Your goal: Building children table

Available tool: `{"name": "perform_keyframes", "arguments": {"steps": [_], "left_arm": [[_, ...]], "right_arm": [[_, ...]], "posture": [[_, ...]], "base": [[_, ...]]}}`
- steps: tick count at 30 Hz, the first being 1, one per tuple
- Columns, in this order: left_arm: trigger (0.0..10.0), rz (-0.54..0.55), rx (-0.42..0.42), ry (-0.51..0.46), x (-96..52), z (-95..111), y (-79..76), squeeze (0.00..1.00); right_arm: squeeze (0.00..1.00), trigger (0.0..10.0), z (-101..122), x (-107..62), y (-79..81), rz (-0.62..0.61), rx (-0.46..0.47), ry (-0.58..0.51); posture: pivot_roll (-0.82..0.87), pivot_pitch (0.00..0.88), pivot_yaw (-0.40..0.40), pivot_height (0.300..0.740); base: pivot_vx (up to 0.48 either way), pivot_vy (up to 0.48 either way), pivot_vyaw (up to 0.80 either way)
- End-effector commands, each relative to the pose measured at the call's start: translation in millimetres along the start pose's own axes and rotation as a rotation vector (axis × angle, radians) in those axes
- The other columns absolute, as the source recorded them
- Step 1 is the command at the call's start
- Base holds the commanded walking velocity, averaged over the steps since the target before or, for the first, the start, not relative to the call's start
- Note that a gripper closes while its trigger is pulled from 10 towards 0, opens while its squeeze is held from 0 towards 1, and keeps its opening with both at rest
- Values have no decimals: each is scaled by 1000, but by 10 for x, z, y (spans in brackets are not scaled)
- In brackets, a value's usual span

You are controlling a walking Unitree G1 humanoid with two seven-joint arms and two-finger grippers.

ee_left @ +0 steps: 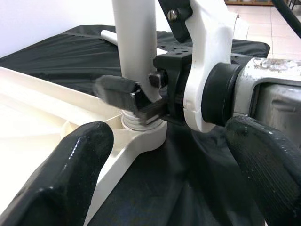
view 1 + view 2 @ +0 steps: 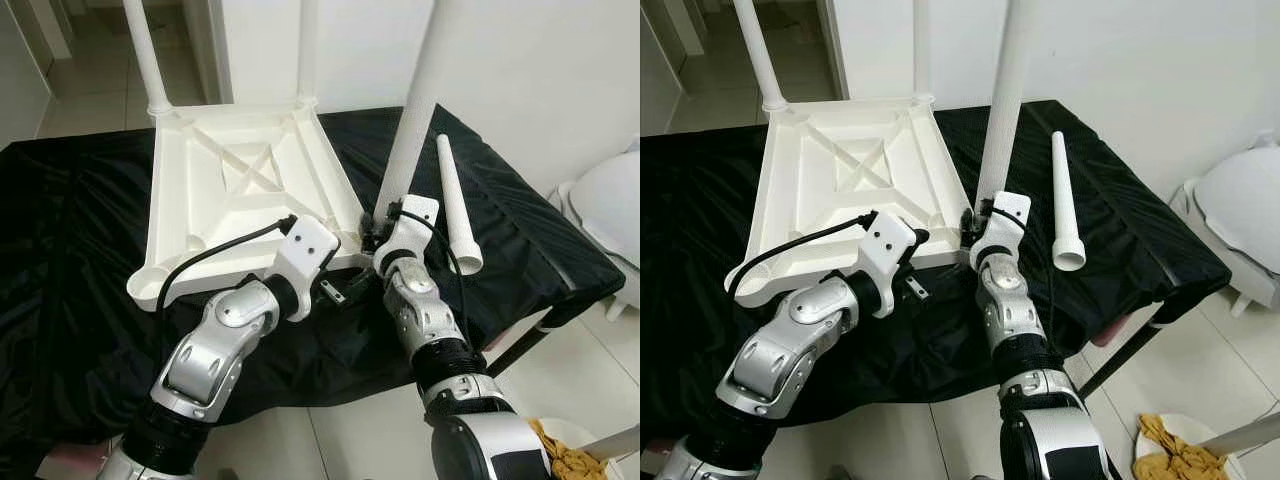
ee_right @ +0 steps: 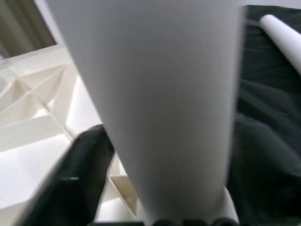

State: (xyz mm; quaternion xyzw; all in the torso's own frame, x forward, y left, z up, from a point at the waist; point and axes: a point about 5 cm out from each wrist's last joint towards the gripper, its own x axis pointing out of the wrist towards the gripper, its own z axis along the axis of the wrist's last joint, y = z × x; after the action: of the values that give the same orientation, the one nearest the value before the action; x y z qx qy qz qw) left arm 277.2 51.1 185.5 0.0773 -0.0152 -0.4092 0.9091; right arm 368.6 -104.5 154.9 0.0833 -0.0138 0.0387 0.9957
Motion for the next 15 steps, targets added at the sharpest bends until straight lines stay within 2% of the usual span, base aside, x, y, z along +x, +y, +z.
{"name": "perform_keyframes", "arguments": {"steps": [1, 3, 6, 9, 10, 12, 14, 15], "left_arm": [[10000, -19, 9, 0, 9, -1, -26, 0], [10000, -18, 9, -1, 9, 1, -26, 0], [10000, -13, 4, -4, 11, 3, -25, 0], [10000, -12, 3, -4, 11, 2, -25, 0], [10000, -11, 4, -4, 7, 4, -26, 0], [10000, -11, 4, -4, 7, 4, -26, 0], [10000, -8, 2, -6, 4, 9, -24, 0], [10000, -8, 2, -6, 4, 9, -24, 0]], "right_arm": [[1000, 10000, 31, -4, 1, 72, 22, 4], [1000, 10000, 47, -1, -32, 89, 17, 3], [1000, 10000, 98, 17, -176, 122, -33, 1], [1000, 10000, 101, 21, -208, 138, -36, 9], [0, 10000, 115, 24, -243, 175, -46, 12], [0, 10000, 115, 24, -243, 175, -46, 12], [0, 10000, 138, 23, -325, 271, -89, 24], [0, 10000, 138, 23, -325, 271, -89, 24]], "posture": [[-43, 0, -19, 740], [-42, 0, -21, 740], [-40, 0, -23, 740], [-40, 0, -23, 740], [-39, 0, -25, 740], [-39, 0, -25, 740], [-37, 1, -25, 740], [-37, 1, -25, 740]], "base": [[0, 0, 0], [0, 0, 0], [0, 0, 0], [0, 0, 0], [0, 0, 0], [0, 0, 0], [0, 0, 0], [0, 0, 0]]}}
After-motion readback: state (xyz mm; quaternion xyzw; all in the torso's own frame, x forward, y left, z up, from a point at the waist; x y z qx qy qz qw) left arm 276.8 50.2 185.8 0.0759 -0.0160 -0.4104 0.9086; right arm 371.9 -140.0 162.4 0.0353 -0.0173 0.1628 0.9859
